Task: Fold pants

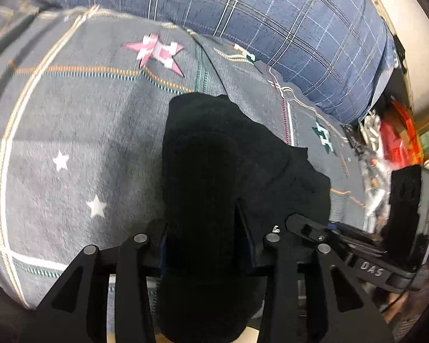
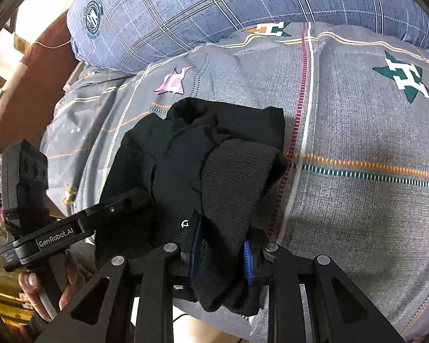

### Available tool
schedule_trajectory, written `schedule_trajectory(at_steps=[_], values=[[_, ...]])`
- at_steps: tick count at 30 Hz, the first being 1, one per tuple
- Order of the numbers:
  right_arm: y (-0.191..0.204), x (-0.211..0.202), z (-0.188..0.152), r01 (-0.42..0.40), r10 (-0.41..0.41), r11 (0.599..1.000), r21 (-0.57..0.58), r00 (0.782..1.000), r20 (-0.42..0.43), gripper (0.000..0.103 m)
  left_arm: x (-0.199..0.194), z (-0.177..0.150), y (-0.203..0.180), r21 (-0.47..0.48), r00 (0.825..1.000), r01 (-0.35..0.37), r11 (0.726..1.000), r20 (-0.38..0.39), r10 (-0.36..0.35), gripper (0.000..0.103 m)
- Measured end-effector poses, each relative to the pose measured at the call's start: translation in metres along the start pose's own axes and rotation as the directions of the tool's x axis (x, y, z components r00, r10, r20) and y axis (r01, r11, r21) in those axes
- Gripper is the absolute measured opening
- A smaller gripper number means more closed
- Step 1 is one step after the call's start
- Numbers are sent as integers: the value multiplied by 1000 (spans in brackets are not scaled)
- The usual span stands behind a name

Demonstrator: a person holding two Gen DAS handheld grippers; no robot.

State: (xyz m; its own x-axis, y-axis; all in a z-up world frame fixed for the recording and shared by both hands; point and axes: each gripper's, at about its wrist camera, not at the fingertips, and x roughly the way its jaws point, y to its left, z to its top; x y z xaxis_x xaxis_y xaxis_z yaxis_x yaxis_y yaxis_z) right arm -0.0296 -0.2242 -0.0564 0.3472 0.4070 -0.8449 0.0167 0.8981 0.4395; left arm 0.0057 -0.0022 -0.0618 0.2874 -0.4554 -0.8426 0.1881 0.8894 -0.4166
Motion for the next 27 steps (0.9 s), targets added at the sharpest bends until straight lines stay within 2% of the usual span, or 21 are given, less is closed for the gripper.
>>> schedule_trajectory(at_steps=[3, 6, 11, 14, 18, 21, 23, 24, 26, 27], values=[[0, 3, 0, 10, -10, 1000, -2, 1000, -3, 28, 1, -4, -6, 54, 997, -71, 996, 47, 68, 57], [-2, 7, 0, 23, -23, 1000, -2, 1000, -5, 32, 0, -7, -13, 117, 983, -156, 981, 113, 143, 69], [-3, 13, -2, 63, -63, 998, -18, 998, -1, 41, -1, -13, -24, 210, 951, -271, 940, 207, 228, 76], [-4, 12, -6, 82, -82, 996, -21, 997, 15, 50, -6, -17, -21, 210, 948, -270, 940, 231, 221, 76], [-4, -11, -19, 31, -31, 1000, -2, 997, 66, 50, -33, -28, -12, 177, 943, -239, 955, 276, 185, 76], [-6, -24, -39, -2, -1, 999, 36, 996, 89, 50, -41, -43, -5, 162, 950, -219, 962, 260, 172, 76], [-3, -22, -47, 23, -27, 999, 41, 996, 82, 50, -36, -53, -4, 167, 954, -229, 959, 236, 186, 76], [-2, -20, -49, 53, -56, 998, 36, 995, 78, 50, -32, -56, -7, 180, 950, -250, 952, 234, 205, 76], [2, -10, -50, 166, -166, 986, 5, 984, 60, 50, -27, -58, -15, 222, 936, -299, 928, 256, 240, 77], [3, -6, -49, 193, -192, 981, -3, 980, 56, 50, -23, -60, -19, 246, 922, -344, 906, 271, 276, 79]])
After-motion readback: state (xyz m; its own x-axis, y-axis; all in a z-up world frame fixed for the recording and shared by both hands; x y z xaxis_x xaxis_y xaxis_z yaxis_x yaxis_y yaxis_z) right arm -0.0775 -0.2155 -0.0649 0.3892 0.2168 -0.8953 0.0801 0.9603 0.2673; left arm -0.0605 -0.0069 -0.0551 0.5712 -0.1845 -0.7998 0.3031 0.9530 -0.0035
